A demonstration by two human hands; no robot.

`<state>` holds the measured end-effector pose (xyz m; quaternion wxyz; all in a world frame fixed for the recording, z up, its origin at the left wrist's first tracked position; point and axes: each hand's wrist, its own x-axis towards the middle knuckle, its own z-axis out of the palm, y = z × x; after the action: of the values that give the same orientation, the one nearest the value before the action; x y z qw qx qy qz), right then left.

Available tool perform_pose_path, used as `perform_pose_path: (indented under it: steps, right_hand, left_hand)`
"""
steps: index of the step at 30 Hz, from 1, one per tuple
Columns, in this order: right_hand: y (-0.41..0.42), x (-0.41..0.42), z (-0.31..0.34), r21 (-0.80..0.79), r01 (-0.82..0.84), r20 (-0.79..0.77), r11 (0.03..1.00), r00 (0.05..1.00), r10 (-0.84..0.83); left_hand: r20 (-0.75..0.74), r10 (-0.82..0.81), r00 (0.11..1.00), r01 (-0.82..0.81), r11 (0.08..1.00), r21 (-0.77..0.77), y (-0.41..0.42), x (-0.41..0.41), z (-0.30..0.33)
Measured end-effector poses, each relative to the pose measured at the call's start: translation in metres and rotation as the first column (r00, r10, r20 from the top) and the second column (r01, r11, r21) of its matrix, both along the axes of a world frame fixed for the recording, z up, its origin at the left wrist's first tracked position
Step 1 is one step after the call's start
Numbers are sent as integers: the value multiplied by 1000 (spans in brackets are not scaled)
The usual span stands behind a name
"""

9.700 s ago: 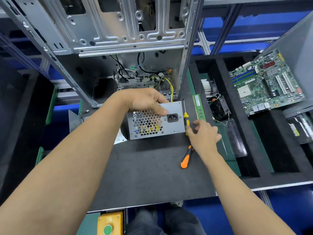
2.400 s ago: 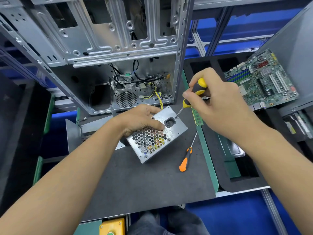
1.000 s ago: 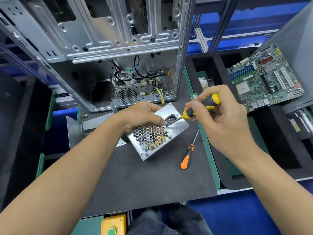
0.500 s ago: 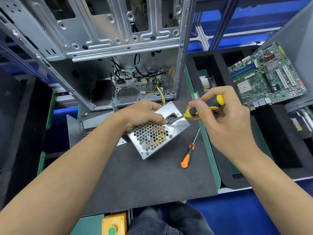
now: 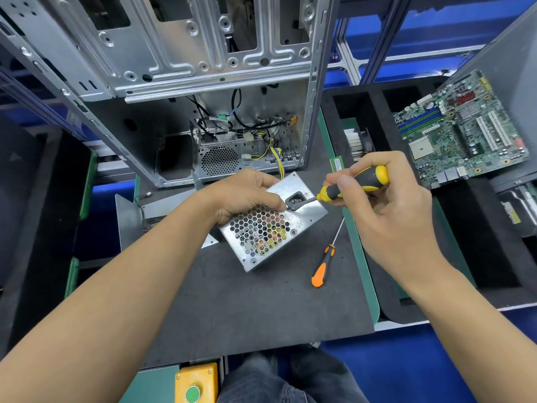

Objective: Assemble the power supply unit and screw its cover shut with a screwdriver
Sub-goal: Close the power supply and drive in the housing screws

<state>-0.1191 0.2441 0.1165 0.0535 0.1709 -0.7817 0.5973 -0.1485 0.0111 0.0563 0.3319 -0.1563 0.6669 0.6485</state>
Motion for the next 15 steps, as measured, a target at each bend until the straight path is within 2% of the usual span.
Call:
perform_pose_path:
  steps: [7, 11, 15]
  right_hand:
    - [-1, 3, 5, 93, -11, -47, 996, 999, 15]
    - [-5, -1, 20, 292, 22, -164, 956, 986, 27]
    - [-18, -13, 40, 528, -46, -220, 848, 957, 188]
  left_hand:
    - [5, -2, 1000, 2, 1000, 1, -1, 0, -1]
    - [-6, 5, 1000, -5, 1000, -16, 0, -1, -1]
    - [-35, -8, 999, 7, 999, -41, 2, 1, 1]
